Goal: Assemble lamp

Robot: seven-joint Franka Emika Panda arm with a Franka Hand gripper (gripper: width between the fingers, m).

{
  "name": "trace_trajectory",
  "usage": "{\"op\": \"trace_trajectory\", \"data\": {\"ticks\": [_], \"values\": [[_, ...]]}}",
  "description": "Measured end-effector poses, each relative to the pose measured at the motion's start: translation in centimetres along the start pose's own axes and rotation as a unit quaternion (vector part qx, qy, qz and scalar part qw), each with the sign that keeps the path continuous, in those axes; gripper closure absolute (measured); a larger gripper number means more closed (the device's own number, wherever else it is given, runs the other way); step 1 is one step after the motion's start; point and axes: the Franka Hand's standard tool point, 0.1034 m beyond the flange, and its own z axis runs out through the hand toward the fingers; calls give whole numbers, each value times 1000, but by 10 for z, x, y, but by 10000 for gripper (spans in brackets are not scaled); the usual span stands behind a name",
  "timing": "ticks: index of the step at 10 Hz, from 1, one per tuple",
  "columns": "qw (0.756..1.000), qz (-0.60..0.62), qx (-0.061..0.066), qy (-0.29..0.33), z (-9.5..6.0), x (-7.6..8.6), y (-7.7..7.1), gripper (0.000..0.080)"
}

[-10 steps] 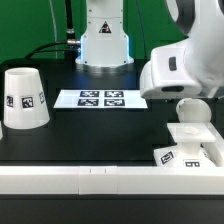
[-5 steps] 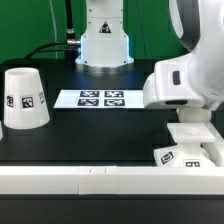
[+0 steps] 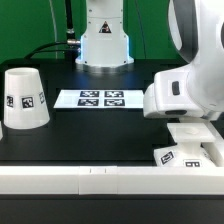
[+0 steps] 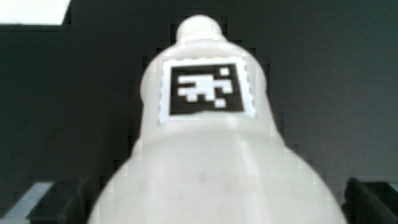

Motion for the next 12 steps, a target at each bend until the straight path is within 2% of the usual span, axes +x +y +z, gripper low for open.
{"op": "trace_trajectory", "data": {"ticks": [3, 4, 9, 10, 12], "values": [[1000, 0, 1, 4, 1, 3, 0, 101], [1000, 0, 1, 3, 2, 3, 0, 226], [1000, -7, 1, 5, -1, 3, 2, 224], [1000, -16, 3, 10, -9, 0, 4, 224], [998, -58, -5, 15, -44, -23, 14, 223]]}}
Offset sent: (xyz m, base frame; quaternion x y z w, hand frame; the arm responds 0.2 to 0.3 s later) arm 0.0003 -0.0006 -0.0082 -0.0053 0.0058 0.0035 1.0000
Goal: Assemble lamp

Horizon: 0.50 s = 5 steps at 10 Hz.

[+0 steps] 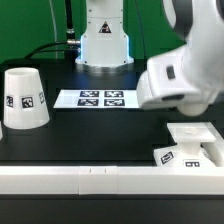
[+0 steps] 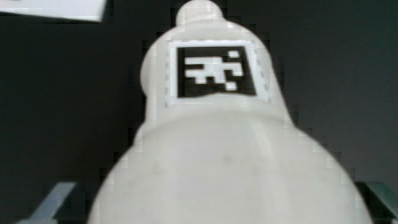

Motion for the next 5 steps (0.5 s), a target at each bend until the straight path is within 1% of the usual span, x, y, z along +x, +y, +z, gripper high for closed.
{"op": "trace_trajectory", "data": {"ticks": [1, 2, 3, 4, 5], "values": [[1000, -17, 3, -8, -19, -14, 7, 223], [1000, -18, 5, -6, -38, -24, 11, 223], [1000, -20, 6, 7, -54, -28, 11, 223], [999, -20, 6, 31, -52, -19, 10, 223], [999, -19, 6, 30, -49, -20, 10, 223]]}}
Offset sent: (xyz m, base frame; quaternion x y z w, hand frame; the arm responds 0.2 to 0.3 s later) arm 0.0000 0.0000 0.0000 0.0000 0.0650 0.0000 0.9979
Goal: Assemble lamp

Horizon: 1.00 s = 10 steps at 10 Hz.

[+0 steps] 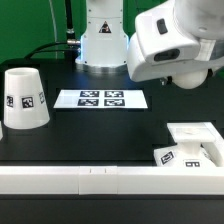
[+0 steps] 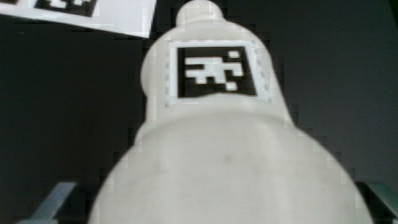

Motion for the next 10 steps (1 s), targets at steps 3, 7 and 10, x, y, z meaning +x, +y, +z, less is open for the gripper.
{"op": "trace_trajectory", "data": {"ticks": [3, 7, 10], "values": [[995, 3, -6, 102, -9, 11, 3, 223], [971, -8, -15, 237, -75, 5, 13, 223], [940, -5, -23, 342, -102, 5, 15, 223]]}}
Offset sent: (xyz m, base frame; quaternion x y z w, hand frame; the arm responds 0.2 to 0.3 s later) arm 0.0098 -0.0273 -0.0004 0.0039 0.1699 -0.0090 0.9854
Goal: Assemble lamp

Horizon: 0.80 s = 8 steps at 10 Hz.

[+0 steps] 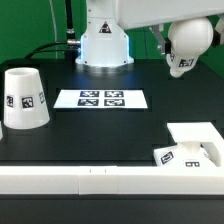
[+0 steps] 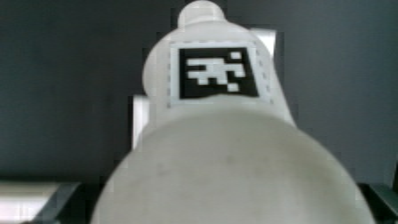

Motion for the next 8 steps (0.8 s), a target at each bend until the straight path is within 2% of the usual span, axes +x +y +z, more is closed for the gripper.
{"op": "trace_trajectory", "data": {"ticks": [1, 2, 4, 6, 8], "values": [[1000, 1, -3, 12, 3, -5, 1, 223], [998, 1, -7, 56, 2, 3, 3, 223], [993, -6, -15, 115, 12, 6, 7, 223], [977, -13, -24, 209, 3, 24, 4, 223], [962, -18, -30, 271, 5, 24, 4, 223]]}}
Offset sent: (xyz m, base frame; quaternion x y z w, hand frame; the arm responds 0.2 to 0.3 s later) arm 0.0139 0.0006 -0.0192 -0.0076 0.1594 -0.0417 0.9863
